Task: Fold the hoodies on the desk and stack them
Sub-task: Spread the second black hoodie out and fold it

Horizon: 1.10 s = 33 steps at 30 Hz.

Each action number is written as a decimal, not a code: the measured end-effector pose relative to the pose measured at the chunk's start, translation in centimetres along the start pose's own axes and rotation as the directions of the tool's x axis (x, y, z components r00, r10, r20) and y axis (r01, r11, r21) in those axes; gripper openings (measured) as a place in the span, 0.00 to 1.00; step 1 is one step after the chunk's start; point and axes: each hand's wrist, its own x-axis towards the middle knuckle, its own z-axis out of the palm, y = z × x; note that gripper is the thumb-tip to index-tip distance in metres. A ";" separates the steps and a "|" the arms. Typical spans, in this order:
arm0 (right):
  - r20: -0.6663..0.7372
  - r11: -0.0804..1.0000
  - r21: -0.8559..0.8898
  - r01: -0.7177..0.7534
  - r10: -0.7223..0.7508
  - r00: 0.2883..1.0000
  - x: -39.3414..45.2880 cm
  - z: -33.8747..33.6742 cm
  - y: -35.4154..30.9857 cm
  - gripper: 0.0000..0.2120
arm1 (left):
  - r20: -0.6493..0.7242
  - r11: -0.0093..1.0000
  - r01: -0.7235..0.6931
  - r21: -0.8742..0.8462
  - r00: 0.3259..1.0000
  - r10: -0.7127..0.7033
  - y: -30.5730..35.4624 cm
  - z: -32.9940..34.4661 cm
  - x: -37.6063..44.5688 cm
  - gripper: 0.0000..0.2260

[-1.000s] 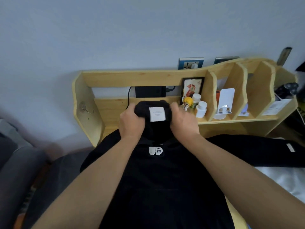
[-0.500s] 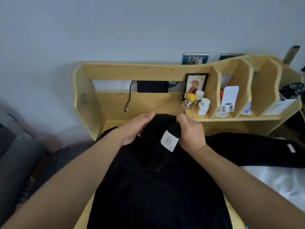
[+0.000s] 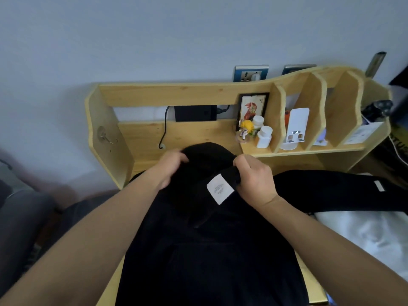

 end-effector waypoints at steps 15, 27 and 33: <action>0.760 0.840 0.190 -0.509 0.203 0.618 4.8 2.2 0.5 0.59 | 0.284 0.501 -0.539 0.677 0.819 0.498 4.2 0.7 -0.8 0.10; 0.644 0.855 0.198 -0.479 0.255 0.721 5.5 0.7 5.5 0.04 | 0.406 0.195 -0.522 0.830 0.806 0.431 1.7 -3.0 0.4 0.22; 0.808 0.824 0.246 -0.511 0.117 0.578 6.0 0.3 5.4 0.03 | 0.132 0.436 -0.325 0.839 0.900 0.416 -1.4 -4.4 1.9 0.18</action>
